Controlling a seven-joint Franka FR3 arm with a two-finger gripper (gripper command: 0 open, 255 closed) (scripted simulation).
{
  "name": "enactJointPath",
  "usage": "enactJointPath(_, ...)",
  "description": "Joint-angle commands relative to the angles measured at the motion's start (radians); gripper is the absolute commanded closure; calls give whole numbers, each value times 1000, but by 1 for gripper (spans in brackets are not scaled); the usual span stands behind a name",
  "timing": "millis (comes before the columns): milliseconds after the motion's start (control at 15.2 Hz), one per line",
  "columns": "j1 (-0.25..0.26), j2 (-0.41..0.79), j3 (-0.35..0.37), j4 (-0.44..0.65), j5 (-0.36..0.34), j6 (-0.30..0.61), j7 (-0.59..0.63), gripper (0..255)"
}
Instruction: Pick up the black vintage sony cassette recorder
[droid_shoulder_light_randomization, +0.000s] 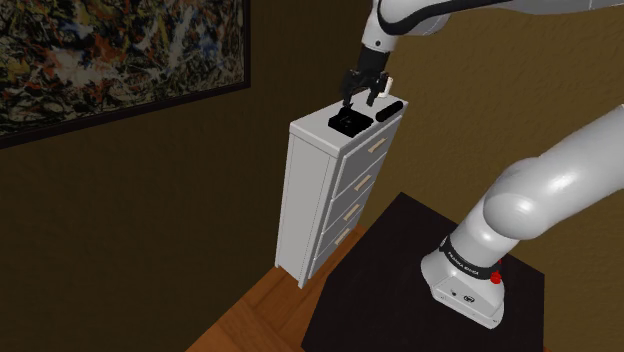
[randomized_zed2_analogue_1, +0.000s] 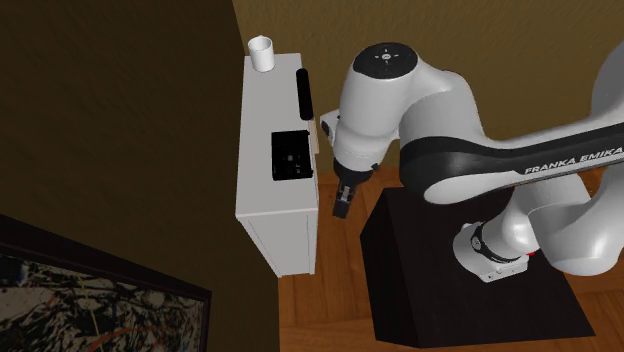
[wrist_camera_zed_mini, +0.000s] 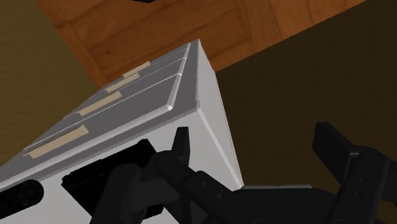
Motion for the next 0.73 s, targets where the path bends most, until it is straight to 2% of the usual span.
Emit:
enactJointPath(0,-15,67,-17,29,7,49,9,0)
enactJointPath(660,-81,383,-91,244,87,195,42,0)
